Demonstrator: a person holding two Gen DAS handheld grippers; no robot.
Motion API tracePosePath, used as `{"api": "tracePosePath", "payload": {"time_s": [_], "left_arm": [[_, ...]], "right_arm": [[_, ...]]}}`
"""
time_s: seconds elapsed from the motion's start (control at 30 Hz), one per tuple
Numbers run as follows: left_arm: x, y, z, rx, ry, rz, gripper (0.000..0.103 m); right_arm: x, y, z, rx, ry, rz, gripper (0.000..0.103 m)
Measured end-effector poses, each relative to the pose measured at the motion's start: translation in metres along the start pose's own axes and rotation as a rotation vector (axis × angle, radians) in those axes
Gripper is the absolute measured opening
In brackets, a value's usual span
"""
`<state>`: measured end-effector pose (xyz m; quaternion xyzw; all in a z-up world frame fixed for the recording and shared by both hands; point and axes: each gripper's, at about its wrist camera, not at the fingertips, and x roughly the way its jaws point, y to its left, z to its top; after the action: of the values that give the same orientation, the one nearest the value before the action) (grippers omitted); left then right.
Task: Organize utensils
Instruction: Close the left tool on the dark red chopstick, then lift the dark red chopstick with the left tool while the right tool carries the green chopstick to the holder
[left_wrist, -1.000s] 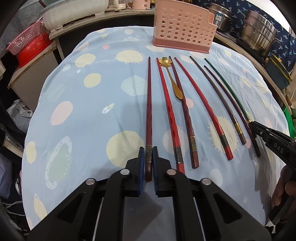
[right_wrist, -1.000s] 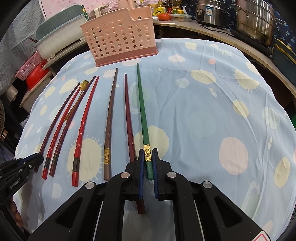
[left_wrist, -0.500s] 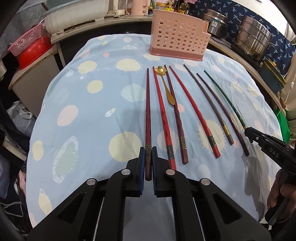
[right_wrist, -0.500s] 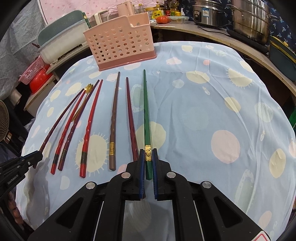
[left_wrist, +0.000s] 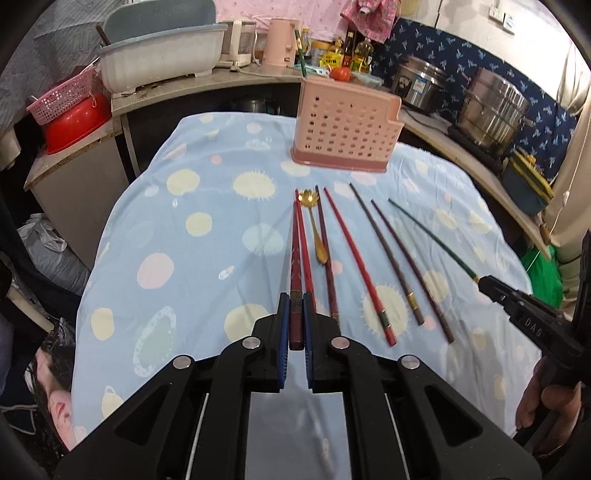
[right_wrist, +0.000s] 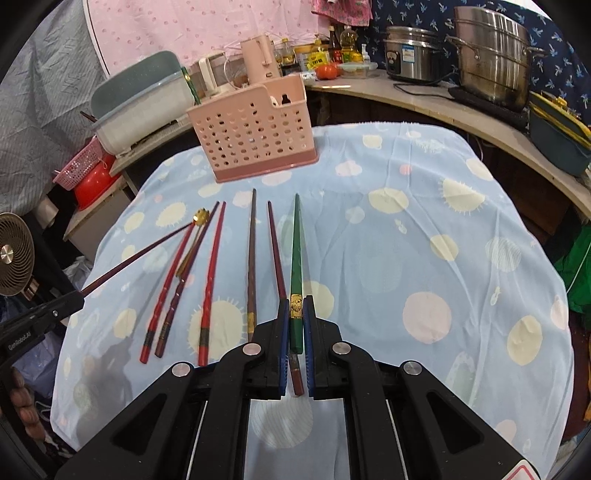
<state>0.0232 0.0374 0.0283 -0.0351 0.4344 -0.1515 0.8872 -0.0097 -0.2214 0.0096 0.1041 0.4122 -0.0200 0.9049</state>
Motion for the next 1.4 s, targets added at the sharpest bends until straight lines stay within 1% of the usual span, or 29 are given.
{"api": "tracePosePath", "payload": {"time_s": [0.33,0.63,0.87,1.13,1.4], "left_arm": [[-0.027,-0.008,0.039,0.012,-0.097,-0.004,0.007],[-0.038,-0.014,0.075,0.032,-0.162,0.008,0.007],[-0.047,-0.021,0.107,0.06,-0.225,0.012,0.007],[-0.055,-0.032,0.152,0.1,-0.299,0.012,0.007],[-0.061,-0.049,0.206,0.135,-0.382,-0.011,0.007]], "right_arm": [[-0.029,0.007,0.031,0.008,-0.08,0.029,0.007],[-0.047,0.014,0.061,0.003,-0.146,0.043,0.007],[-0.059,0.016,0.086,-0.003,-0.203,0.038,0.007],[-0.068,0.014,0.13,-0.018,-0.286,0.032,0.007],[-0.071,0.013,0.188,-0.016,-0.366,0.037,0.007]]}}
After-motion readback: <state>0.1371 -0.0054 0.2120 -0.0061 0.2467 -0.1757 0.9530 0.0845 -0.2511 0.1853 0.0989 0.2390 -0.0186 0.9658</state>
